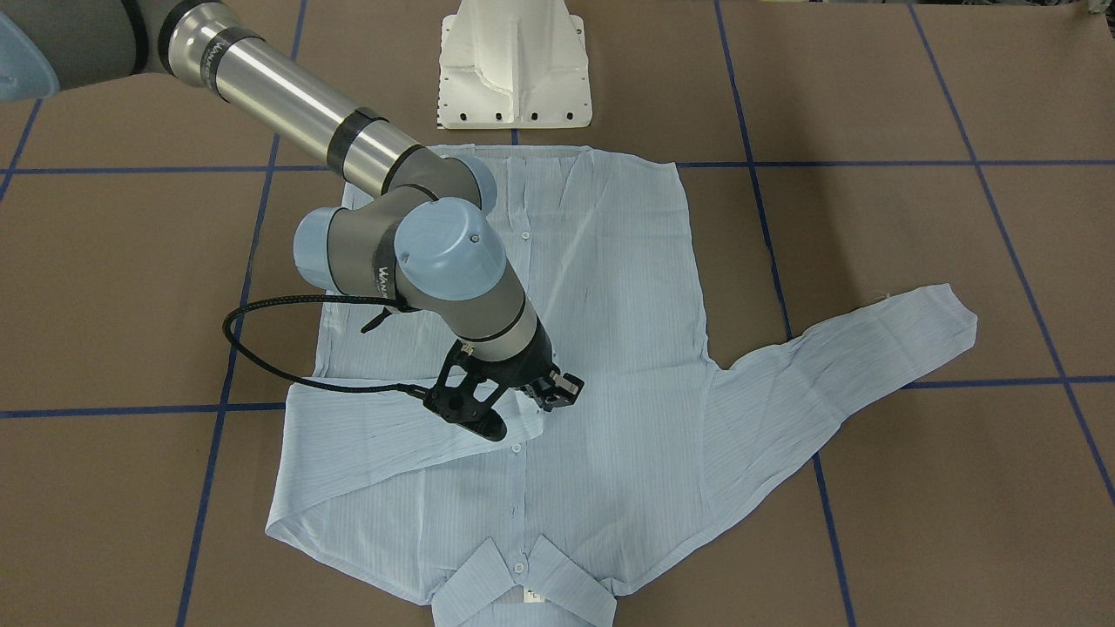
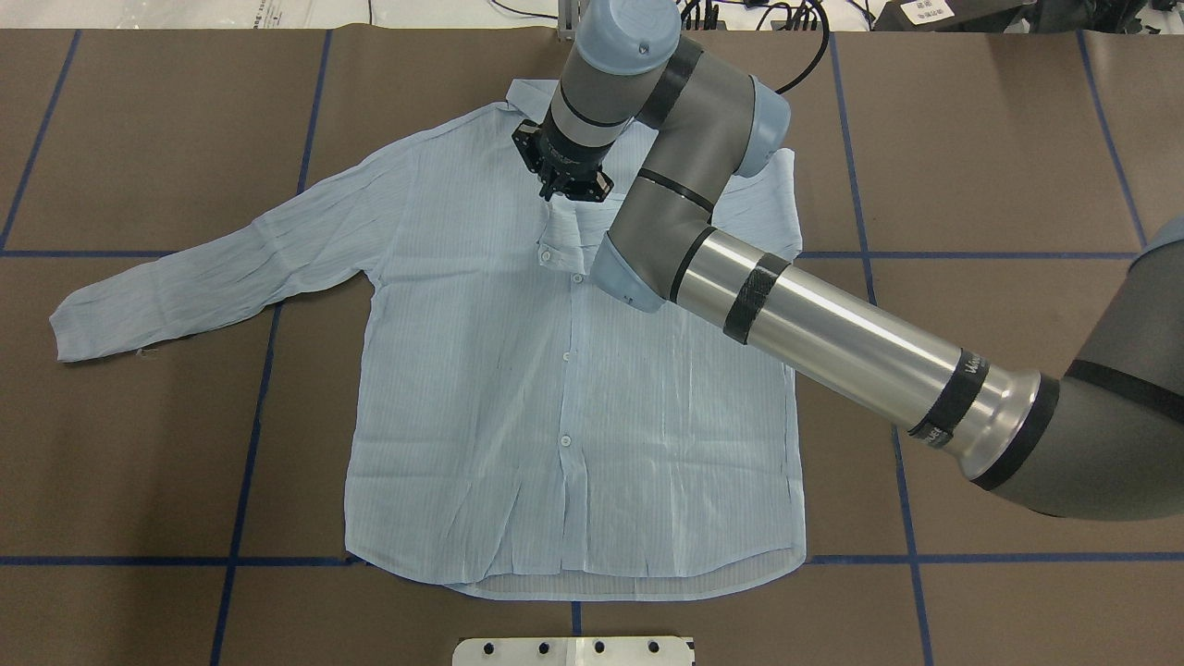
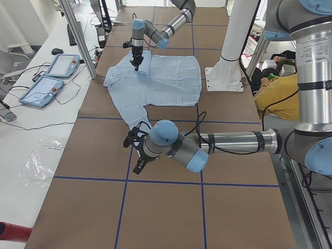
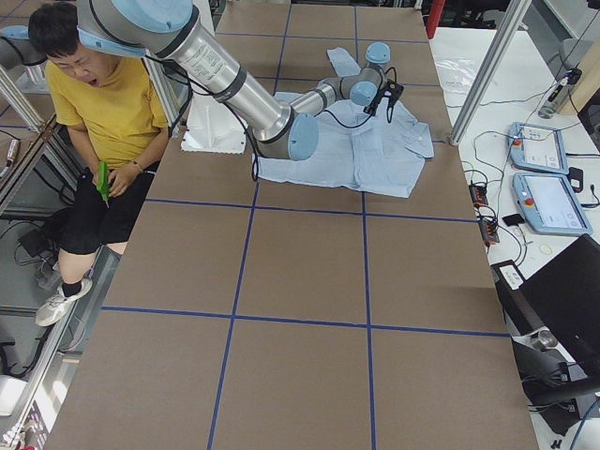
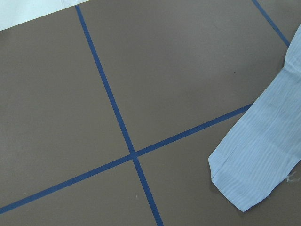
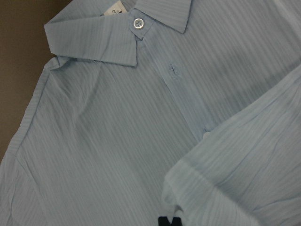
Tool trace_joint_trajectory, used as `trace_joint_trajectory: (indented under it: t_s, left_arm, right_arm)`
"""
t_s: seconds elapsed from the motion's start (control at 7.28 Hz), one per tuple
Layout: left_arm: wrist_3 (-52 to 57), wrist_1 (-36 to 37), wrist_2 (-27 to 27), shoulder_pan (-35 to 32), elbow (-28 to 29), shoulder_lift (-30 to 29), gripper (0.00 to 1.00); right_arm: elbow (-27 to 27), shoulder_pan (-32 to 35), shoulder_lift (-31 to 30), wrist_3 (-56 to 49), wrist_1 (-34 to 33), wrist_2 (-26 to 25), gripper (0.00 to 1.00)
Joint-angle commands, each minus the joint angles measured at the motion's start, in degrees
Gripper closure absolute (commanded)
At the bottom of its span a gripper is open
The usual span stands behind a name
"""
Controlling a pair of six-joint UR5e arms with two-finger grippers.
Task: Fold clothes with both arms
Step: 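Carry the grasped sleeve with the right gripper across the shirt toward the collar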
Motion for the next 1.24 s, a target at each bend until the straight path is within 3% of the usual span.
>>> trace_joint_trajectory:
  t_s: [0.0, 0.55, 0.69, 0.82, 0.96, 1.1]
  left_arm:
    - [-0.3, 0.1, 0.1, 0.0, 0.0, -0.1, 0.0]
    - [-2.6, 0.1, -0.1, 0.9, 0.0, -0.2, 0.01]
    - [-7.1, 0.1, 0.0, 2.7, -0.1, -0.5, 0.01]
    - [-8.4, 0.1, 0.7, 7.0, 0.0, -2.1, 0.01]
    - [-13.7, 0.1, 0.7, 10.7, 0.4, -2.4, 0.01]
    - [-20.3, -0.3, 0.8, 12.6, 0.8, -2.5, 0.01]
  right_arm:
    - [-1.0, -0.8, 0.9, 2.3, 0.0, -0.9, 0.82]
    - [-4.5, -3.5, 3.9, 8.2, 2.0, -6.6, 0.79]
    - [-5.2, -4.2, 4.4, 9.6, 3.0, -8.0, 0.67]
    - [-5.0, -4.3, 4.7, 9.9, 3.0, -8.0, 0.31]
    - [-4.3, -4.3, 4.5, 10.0, 3.0, -7.8, 0.1]
    - [0.7, -4.0, 1.8, 10.3, 2.8, -7.7, 0.11]
